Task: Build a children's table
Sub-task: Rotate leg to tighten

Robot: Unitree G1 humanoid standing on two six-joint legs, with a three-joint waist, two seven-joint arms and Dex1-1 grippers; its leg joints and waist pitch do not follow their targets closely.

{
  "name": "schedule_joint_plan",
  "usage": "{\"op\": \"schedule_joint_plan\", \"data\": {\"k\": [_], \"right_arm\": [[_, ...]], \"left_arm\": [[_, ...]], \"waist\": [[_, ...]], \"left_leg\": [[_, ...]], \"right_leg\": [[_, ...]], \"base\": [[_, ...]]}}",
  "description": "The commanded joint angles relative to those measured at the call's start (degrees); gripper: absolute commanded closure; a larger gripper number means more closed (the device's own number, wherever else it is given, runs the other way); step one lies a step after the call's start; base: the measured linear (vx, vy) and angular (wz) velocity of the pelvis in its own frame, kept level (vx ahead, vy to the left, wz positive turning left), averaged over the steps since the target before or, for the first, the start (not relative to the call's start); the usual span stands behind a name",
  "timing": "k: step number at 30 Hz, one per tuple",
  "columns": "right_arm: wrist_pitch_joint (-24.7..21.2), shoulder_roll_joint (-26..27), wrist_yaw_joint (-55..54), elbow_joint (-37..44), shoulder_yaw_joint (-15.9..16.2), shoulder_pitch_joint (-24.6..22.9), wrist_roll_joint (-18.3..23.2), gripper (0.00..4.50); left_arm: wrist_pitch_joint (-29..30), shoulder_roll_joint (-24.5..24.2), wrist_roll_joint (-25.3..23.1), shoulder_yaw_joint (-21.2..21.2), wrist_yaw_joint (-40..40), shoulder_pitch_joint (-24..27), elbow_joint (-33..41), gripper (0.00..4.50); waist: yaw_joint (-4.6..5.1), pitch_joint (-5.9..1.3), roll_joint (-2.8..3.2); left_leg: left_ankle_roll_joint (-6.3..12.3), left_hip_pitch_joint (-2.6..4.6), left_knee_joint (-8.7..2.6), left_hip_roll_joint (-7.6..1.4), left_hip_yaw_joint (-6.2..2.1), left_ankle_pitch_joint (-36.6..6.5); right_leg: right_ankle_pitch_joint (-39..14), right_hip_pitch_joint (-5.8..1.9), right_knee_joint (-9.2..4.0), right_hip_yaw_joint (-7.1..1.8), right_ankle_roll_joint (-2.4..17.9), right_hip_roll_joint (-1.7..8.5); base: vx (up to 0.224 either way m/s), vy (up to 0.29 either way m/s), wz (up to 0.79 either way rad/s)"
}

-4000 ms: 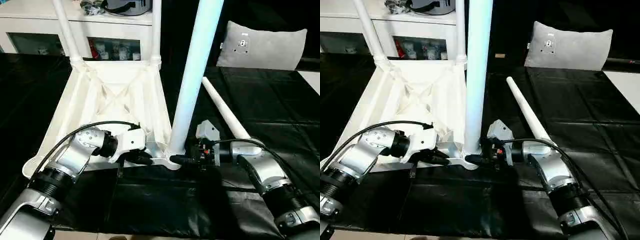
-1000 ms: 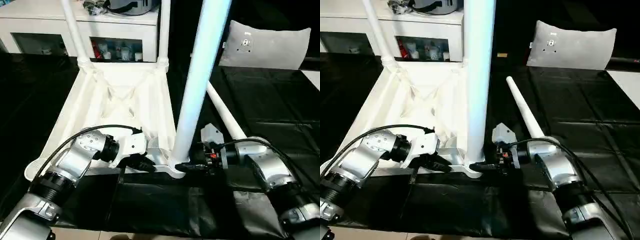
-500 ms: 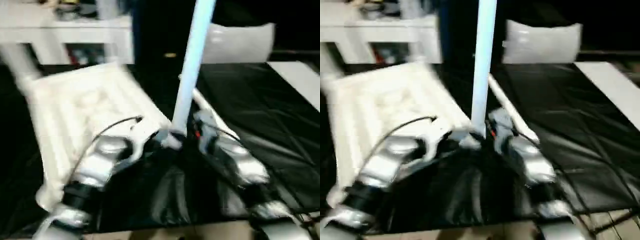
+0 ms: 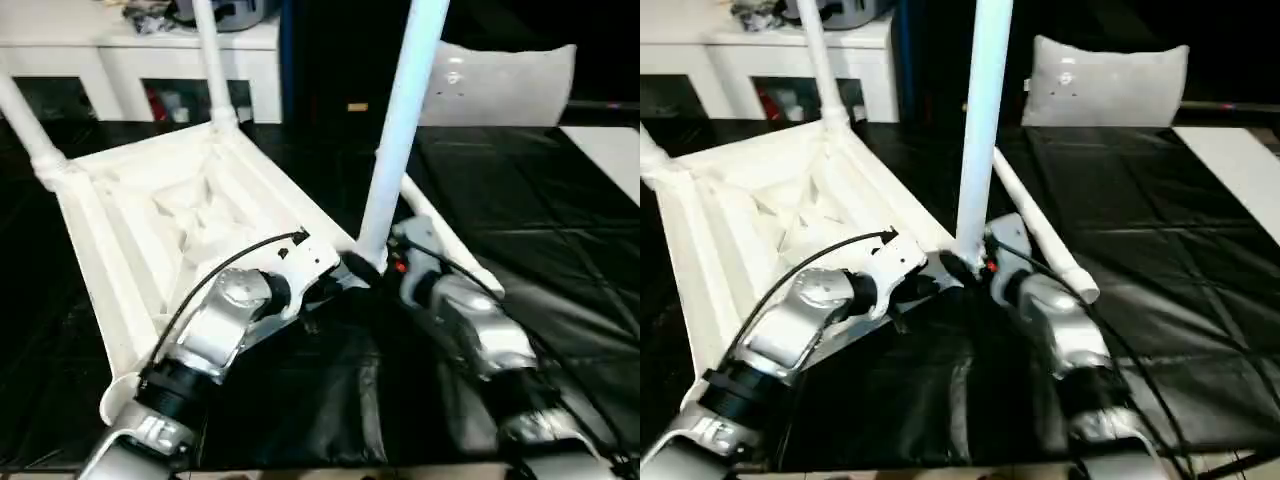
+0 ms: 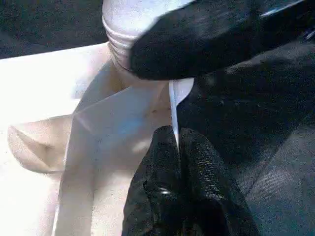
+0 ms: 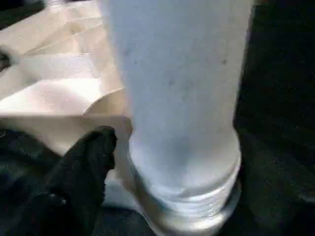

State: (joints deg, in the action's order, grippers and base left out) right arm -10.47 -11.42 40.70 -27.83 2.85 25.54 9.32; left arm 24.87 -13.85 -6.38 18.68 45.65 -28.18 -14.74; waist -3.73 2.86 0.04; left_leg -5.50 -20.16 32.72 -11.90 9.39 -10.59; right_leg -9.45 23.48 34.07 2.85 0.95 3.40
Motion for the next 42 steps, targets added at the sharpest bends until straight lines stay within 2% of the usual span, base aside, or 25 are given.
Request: {"op": "schedule_joint_plan", "data": {"k": [1, 3, 7, 11, 12, 15, 19, 20, 21, 25, 26, 27, 31, 34, 35, 37, 42], "right_arm": [[1.3, -1.5, 4.7, 2.7, 1.1, -0.5, 1.1, 0.21], [3.1, -5.6, 11.8, 4.0, 1.3, -1.4, 2.2, 0.04], [4.5, -10.7, 20.2, 5.1, 3.1, -1.6, 2.4, 0.04], [5.7, -13.3, 24.5, 5.0, 4.4, -0.9, 1.7, 0.04], [6.7, -14.3, 27.0, 4.6, 5.3, -0.4, 1.4, 0.04], [9.6, -15.8, 31.2, 3.9, 7.5, 0.4, 0.3, 0.04], [8.9, -16.0, 34.6, 3.6, 8.7, 1.1, 1.2, 0.04], [8.8, -15.9, 35.7, 3.6, 9.3, 1.3, 1.4, 0.04], [8.8, -15.9, 35.8, 3.6, 9.3, 1.4, 1.4, 0.19], [9.1, -15.5, 36.6, 3.1, 10.1, 1.8, 1.2, 0.5], [9.3, -15.1, 37.0, 2.3, 10.4, 2.1, 1.2, 0.75], [9.1, -14.9, 37.4, 2.0, 10.5, 2.2, 1.3, 0.75], [8.5, -14.3, 38.5, 1.8, 10.6, 2.4, 2.0, 1.19], [8.1, -14.1, 38.9, 1.5, 10.6, 2.5, 2.2, 1.31], [7.8, -13.8, 38.8, 1.0, 10.6, 2.7, 2.3, 1.52], [7.6, -13.4, 38.7, 0.5, 10.5, 2.9, 2.6, 1.62], [6.3, -12.6, 39.1, 0.3, 10.2, 2.8, 3.7, 1.93]], "left_arm": [[-1.6, -1.4, 0.2, 1.3, 2.9, 0.0, -0.7, 4.5], [-5.1, -3.4, 1.5, 1.8, 7.1, 0.1, -2.1, 4.5], [-8.8, -6.5, 2.5, 3.1, 13.8, -0.3, -3.9, 4.5], [-12.6, -8.9, 3.7, 4.4, 20.2, -0.6, -4.5, 4.5], [-14.8, -10.3, 3.9, 5.3, 23.4, -1.0, -4.9, 4.5], [-18.8, -11.9, 2.7, 6.9, 25.8, -2.2, -7.4, 4.5], [-20.1, -12.7, 3.1, 7.6, 29.6, -2.9, -8.1, 4.5], [-20.2, -13.0, 3.4, 7.9, 30.9, -3.0, -7.9, 4.5], [-20.2, -13.0, 3.4, 7.9, 31.1, -3.0, -7.9, 4.5], [-21.2, -13.4, 3.7, 8.3, 32.6, -3.3, -8.3, 4.5], [-22.0, -13.6, 3.9, 8.5, 33.7, -3.5, -8.6, 4.5], [-22.2, -13.6, 4.0, 8.6, 34.0, -3.5, -8.7, 4.5], [-22.5, -13.5, 4.1, 8.7, 34.9, -3.5, -8.7, 4.5], [-22.3, -13.5, 4.2, 8.7, 35.6, -3.2, -8.5, 4.5], [-22.3, -13.5, 4.2, 8.8, 35.7, -3.2, -8.5, 4.5], [-22.3, -13.6, 4.3, 8.8, 35.8, -3.1, -8.4, 4.5], [-22.3, -13.7, 4.3, 8.6, 36.1, -2.9, -8.5, 4.5]], "waist": [[-0.37, -3.71, 0.11], [-0.58, -3.57, 0.12], [-0.95, -3.43, 0.07], [-1.54, -3.51, 0.03], [-1.68, -3.52, -0.06], [-1.97, -3.65, 0.08], [-2.46, -3.74, 0.1], [-2.45, -3.7, -0.35], [-2.59, -3.72, -0.11], [-2.64, -3.66, -0.19], [-2.68, -3.63, -0.25], [-2.72, -3.66, -0.21], [-2.74, -3.76, -0.21], [-2.75, -3.73, -0.25], [-2.78, -3.75, -0.26], [-2.72, -3.75, -0.3], [-2.73, -3.71, -0.32]], "left_leg": [[3.0, -0.3, -3.16, -0.6, 0.32, -10.6], [3.25, -0.14, -3.21, -0.65, 0.34, -12.0], [3.04, 0.14, -3.33, -0.71, 0.32, -13.9], [2.99, 0.29, -3.33, -0.84, 0.38, -13.0], [3.1, 0.27, -3.29, -0.85, 0.38, -12.7], [3.3, 0.31, -3.17, -0.97, 0.48, -12.2], [3.18, 0.39, -3.14, -1.03, 0.52, -11.8], [3.25, 0.24, -3.18, -1.08, 0.55, -11.7], [3.22, 0.26, -3.14, -1.14, 0.54, -11.6], [2.97, 0.22, -3.19, -1.09, 0.53, -11.4], [2.89, 0.31, -3.13, -1.03, 0.58, -12.0], [2.77, 0.27, -3.19, -1.05, 0.56, -11.7], [2.77, 0.25, -3.16, -1.14, 0.52, -11.1], [2.91, 0.22, -3.16, -1.12, 0.56, -11.0], [2.89, 0.24, -3.15, -1.11, 0.56, -11.0], [2.86, 0.15, -3.12, -1.06, 0.58, -11.0], [2.61, 0.12, -3.18, -1.07, 0.52, -11.0]], "right_leg": [[-11.4, -3.43, -3.96, -2.0, 11.1, 3.46], [-13.8, -3.32, -4.23, -1.94, 10.8, 3.51], [-18.2, -3.08, -4.69, -1.91, 9.9, 3.59], [-16.6, -2.99, -4.27, -2.07, 10.5, 3.58], [-15.7, -2.99, -4.19, -1.99, 11.0, 3.54], [-13.6, -3.02, -3.85, -2.0, 11.7, 3.53], [-12.0, -3.12, -3.53, -1.97, 12.6, 3.51], [-11.7, -3.22, -3.44, -1.95, 12.7, 3.5], [-11.7, -3.19, -3.37, -2.01, 12.7, 3.67], [-12.8, -3.17, -3.43, -1.99, 12.5, 3.71], [-14.0, -3.08, -3.58, -2.01, 12.2, 3.77], [-14.4, -3.13, -3.61, -2.01, 12.0, 3.76], [-12.7, -3.15, -3.33, -1.99, 12.3, 3.71], [-12.6, -3.18, -3.36, -1.99, 12.4, 3.71], [-12.8, -3.2, -3.35, -1.98, 12.4, 3.73], [-13.2, -3.23, -3.38, -1.98, 12.3, 3.76], [-15.2, -3.22, -3.55, -1.97, 11.4, 3.79]], "base": [[0.0, 0.0, 0.0], [0.0, 0.0, 0.0], [0.0, 0.0, 0.0], [0.0, 0.0, 0.0], [0.0, 0.0, 0.0], [0.0, 0.0, 0.0], [0.0, 0.0, 0.0], [0.0, 0.0, 0.0], [0.0, 0.0, 0.0], [0.0, 0.0, 0.0], [0.0, 0.0, 0.0], [0.0, 0.0, 0.0], [0.0, 0.0, 0.0], [0.0, 0.0, 0.0], [0.0, 0.0, 0.0], [0.0, 0.0, 0.0], [0.0, 0.0, 0.0]]}}
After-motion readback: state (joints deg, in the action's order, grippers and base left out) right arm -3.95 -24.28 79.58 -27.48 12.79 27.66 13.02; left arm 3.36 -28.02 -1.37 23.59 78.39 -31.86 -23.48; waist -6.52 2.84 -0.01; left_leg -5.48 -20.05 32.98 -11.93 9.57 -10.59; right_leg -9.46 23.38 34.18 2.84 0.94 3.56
